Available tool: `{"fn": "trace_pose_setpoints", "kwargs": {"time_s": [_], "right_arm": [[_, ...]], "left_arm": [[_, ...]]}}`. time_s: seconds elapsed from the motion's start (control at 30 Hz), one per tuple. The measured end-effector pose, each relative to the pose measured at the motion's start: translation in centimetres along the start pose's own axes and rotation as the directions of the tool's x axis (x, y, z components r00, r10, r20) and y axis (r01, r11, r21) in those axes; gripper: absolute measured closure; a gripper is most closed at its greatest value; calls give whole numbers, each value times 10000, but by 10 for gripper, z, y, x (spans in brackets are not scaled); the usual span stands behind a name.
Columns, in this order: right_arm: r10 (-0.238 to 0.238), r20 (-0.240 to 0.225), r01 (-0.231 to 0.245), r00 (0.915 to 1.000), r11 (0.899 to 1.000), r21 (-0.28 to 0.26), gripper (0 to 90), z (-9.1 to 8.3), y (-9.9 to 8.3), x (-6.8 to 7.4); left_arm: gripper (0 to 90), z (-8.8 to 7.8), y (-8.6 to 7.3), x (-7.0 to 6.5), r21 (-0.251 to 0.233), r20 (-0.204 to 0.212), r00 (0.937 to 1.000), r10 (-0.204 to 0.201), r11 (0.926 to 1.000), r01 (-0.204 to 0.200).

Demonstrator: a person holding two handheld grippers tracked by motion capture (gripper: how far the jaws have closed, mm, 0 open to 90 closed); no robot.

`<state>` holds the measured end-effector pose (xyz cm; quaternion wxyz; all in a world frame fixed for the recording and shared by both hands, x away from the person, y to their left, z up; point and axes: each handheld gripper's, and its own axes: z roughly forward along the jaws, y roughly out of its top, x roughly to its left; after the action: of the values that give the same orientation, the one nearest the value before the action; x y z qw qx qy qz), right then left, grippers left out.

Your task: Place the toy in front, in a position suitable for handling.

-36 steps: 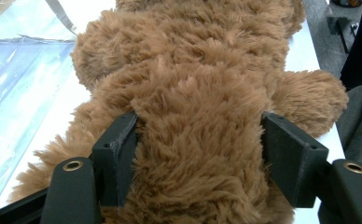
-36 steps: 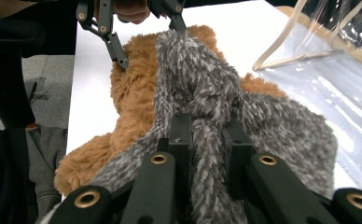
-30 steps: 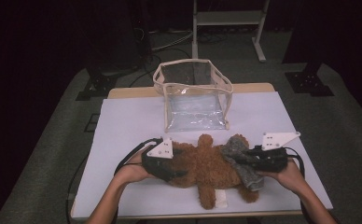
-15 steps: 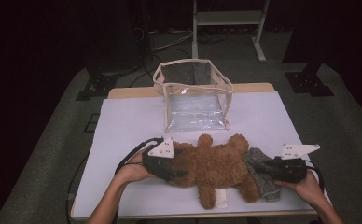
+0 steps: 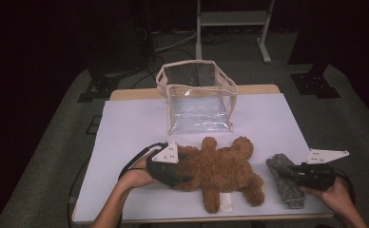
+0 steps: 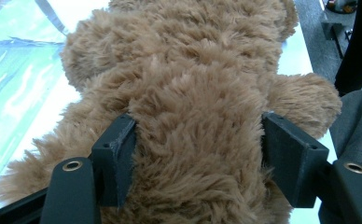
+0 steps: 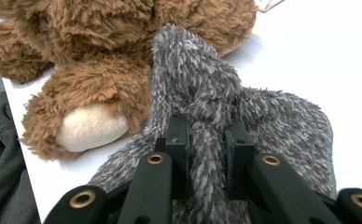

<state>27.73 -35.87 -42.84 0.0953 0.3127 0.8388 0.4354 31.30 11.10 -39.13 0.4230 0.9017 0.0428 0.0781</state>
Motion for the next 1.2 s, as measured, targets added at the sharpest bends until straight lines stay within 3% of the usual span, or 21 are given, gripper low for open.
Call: {"fn": "trace_pose_setpoints", "kwargs": {"time_s": [0.23, 0.43, 0.63, 0.8, 1.2], "right_arm": [[139, 81, -140, 9999, 9998, 134, 697, 1, -4, -5], [551, -26, -550, 9985, 9983, 212, 526, 0, -5, -8], [664, -243, -660, 9975, 9977, 150, 451, -1, 0, -6], [457, -470, -453, 9979, 9989, 98, 401, 6, 17, -5], [-411, -1007, 383, 9941, 9988, -296, 332, 24, 79, -6]], "left_arm": [[309, -1, 1, 0, 66, -44, 10000, 87, 9999, -87], [289, -4, 1, 2, -63, -176, 9998, 47, 10000, -48], [275, -7, 2, 4, -219, -262, 9997, 32, 9998, -38], [266, -13, 3, 5, -533, -338, 9993, -137, 9985, 118], [241, -28, 5, 5, -1020, -554, 9982, -226, 9946, 168]]}}
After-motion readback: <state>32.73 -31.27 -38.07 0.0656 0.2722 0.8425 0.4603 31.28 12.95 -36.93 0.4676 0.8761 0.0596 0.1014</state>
